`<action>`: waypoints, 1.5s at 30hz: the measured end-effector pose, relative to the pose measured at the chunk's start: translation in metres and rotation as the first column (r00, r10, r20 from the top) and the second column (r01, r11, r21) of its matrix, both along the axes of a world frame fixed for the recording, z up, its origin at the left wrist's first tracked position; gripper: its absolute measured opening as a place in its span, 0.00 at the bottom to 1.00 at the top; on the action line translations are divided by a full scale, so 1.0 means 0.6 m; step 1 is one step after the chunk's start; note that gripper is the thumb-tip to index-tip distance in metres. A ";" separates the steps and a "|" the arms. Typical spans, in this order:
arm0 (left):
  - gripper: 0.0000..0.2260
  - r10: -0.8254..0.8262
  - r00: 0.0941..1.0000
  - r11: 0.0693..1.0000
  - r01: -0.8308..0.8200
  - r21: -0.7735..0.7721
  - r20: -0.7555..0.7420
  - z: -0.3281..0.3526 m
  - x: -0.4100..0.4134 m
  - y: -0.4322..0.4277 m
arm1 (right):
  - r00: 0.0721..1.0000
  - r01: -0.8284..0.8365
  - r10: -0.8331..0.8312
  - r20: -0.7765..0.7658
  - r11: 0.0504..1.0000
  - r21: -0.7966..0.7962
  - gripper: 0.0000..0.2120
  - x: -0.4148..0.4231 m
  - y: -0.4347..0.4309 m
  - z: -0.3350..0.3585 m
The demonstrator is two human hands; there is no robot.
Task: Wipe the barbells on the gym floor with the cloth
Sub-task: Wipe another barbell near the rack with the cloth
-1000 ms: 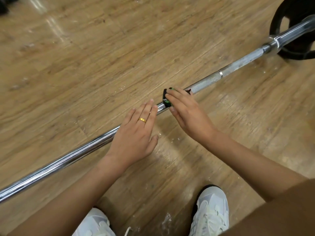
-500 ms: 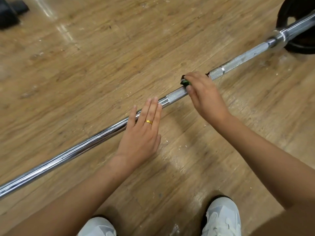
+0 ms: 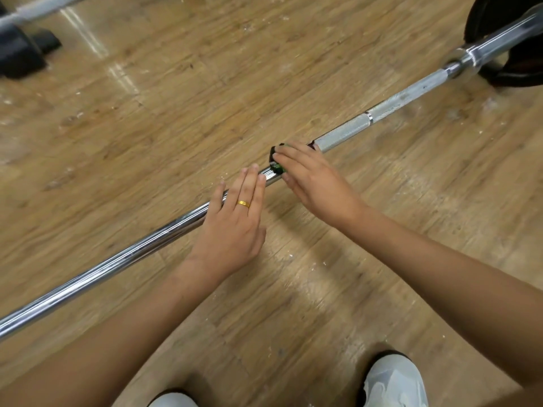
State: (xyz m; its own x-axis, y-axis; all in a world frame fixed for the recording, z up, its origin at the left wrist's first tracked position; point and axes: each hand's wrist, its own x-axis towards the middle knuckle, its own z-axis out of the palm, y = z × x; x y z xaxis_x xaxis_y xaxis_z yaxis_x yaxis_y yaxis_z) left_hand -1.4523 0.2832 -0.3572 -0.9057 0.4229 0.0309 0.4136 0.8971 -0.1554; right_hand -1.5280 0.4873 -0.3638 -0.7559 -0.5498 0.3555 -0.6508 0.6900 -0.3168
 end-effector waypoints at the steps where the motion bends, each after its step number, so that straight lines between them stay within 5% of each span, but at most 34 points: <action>1: 0.40 -0.010 1.000 1.000 0.010 0.004 0.009 0.000 -0.004 -0.005 | 1.000 0.010 -0.010 0.003 1.000 0.003 0.18 -0.013 0.007 0.004; 5: 0.43 -0.005 0.998 1.000 0.006 -0.014 0.065 0.006 -0.021 -0.016 | 0.987 0.162 -0.162 0.005 0.985 -0.062 0.17 -0.036 0.008 0.007; 10: 0.44 0.023 0.991 0.998 -0.016 -0.058 0.134 0.022 -0.038 -0.018 | 1.000 0.007 -0.007 0.016 1.000 -0.006 0.20 -0.042 -0.023 0.011; 18: 0.45 0.041 0.979 0.998 -0.048 0.031 0.201 0.031 -0.074 -0.037 | 0.996 0.072 -0.074 0.045 0.996 0.049 0.23 -0.110 0.001 0.024; 29: 0.45 0.086 0.833 0.995 -0.048 -0.084 0.547 0.107 -0.147 -0.030 | 0.993 0.071 -0.071 0.098 0.997 0.004 0.23 -0.147 -0.022 0.020; 33: 0.45 0.068 0.871 0.998 -0.057 -0.039 0.487 0.097 -0.159 0.016 | 0.990 0.107 -0.107 0.091 0.994 0.006 0.24 -0.165 -0.012 0.010; 40: 0.45 0.273 0.882 0.956 -0.292 -0.010 0.384 0.058 -0.162 0.079 | 0.963 0.269 -0.264 0.050 0.944 -0.193 0.20 -0.209 0.018 -0.011; 45: 0.44 0.294 0.911 0.941 -0.330 0.082 0.289 0.032 -0.197 0.095 | 0.994 0.112 -0.111 0.014 0.991 -0.075 0.22 -0.215 0.022 -0.021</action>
